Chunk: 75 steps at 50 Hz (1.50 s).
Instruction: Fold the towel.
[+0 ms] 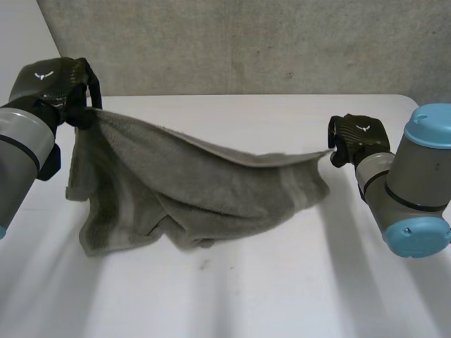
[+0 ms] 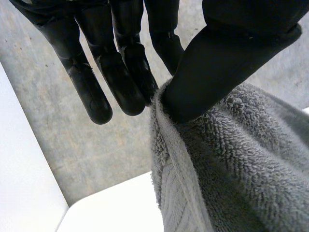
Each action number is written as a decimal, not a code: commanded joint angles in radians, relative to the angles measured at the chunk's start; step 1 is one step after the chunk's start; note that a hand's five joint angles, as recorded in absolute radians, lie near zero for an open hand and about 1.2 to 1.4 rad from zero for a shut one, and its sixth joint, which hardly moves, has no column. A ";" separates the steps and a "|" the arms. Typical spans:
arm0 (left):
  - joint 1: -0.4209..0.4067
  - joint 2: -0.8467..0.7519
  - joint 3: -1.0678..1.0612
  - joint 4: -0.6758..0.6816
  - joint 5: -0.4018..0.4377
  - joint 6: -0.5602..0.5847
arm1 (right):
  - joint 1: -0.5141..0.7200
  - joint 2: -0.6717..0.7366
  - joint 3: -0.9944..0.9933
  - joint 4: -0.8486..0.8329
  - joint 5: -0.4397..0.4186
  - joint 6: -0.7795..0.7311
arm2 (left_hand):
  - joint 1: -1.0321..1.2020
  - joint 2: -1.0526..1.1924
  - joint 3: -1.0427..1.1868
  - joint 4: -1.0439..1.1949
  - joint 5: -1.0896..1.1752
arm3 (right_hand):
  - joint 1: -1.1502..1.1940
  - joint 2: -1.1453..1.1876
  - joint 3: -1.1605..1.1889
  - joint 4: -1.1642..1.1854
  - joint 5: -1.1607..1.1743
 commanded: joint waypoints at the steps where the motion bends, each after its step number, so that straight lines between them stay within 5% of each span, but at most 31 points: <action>1: 0.002 -0.038 -0.040 0.001 0.016 0.001 | -0.014 -0.065 0.075 -0.011 -0.153 -0.053 | 0.196 0.179 0.180 0.179 0.189 | 0.163 0.151 0.169 0.168 0.172; 12: 0.002 -0.093 -0.103 0.001 0.050 0.001 | -0.042 -0.058 0.096 0.004 -0.210 -0.062 | 0.196 0.179 0.180 0.179 0.189 | 0.163 0.151 0.169 0.168 0.172; 13: 0.002 -0.093 -0.103 0.001 0.050 0.001 | -0.042 -0.048 0.092 0.010 -0.211 -0.068 | 0.196 0.179 0.180 0.179 0.189 | -0.182 -0.194 -0.176 -0.177 -0.173; 14: 0.002 -0.093 -0.107 0.001 0.050 0.001 | -0.040 -0.034 0.089 0.022 -0.215 -0.079 | 0.196 0.179 0.180 0.179 0.189 | -0.982 -0.994 -0.976 -0.977 -0.973; 16: 0.002 -0.090 -0.110 -0.001 0.052 0.001 | -0.031 -0.019 0.081 0.036 -0.216 -0.091 | 0.196 0.179 0.180 0.179 0.189 | -1.059 -1.071 -1.053 -1.054 -1.050; 26: -0.024 -0.023 -0.113 -0.001 0.055 0.004 | 0.018 0.069 -0.065 0.053 -0.245 -0.098 | 0.196 0.179 0.180 0.179 0.189 | -1.059 -1.071 -1.053 -1.054 -1.050; 31: -0.053 0.029 -0.121 -0.002 0.095 0.003 | 0.081 0.132 -0.192 0.071 -0.357 -0.098 | 0.196 0.179 0.180 0.179 0.189 | -1.059 -1.071 -1.053 -1.054 -1.050; 36: -0.085 0.103 -0.156 -0.004 0.141 0.004 | 0.125 0.216 -0.360 0.156 -0.564 -0.096 | 0.196 0.179 0.180 0.179 0.189 | -1.059 -1.071 -1.053 -1.054 -1.050; 46: -0.129 0.255 -0.238 -0.002 0.151 0.004 | 0.168 0.372 -0.600 0.311 -0.690 -0.030 | 0.196 0.179 0.180 0.179 0.189 | -1.059 -1.071 -1.053 -1.054 -1.050; 56: -0.156 0.339 -0.297 -0.001 0.151 0.046 | 0.191 0.491 -0.726 0.354 -0.687 -0.035 | 0.196 0.179 0.180 0.179 0.189 | -1.046 -1.057 -1.040 -1.041 -1.037; 61: -0.145 0.336 -0.307 -0.001 0.150 0.103 | 0.190 0.524 -0.796 0.352 -0.655 -0.042 | 0.196 0.179 0.180 0.179 0.189 | -0.487 -0.498 -0.480 -0.481 -0.478; 64: -0.144 0.330 -0.307 0.001 0.150 0.107 | 0.185 0.524 -0.809 0.352 -0.638 -0.048 | 0.196 0.179 0.180 0.179 0.189 | -0.347 -0.359 -0.341 -0.342 -0.338; 66: -0.141 0.325 -0.307 0.004 0.150 0.107 | 0.179 0.520 -0.812 0.349 -0.603 -0.087 | 0.196 0.179 0.180 0.179 0.189 | 0.160 0.148 0.166 0.165 0.169; 75: -0.061 0.299 -0.319 0.019 0.150 0.109 | 0.156 0.472 -0.790 0.357 -0.429 -0.295 | 0.196 0.179 0.180 0.179 0.189 | 0.163 0.151 0.169 0.168 0.172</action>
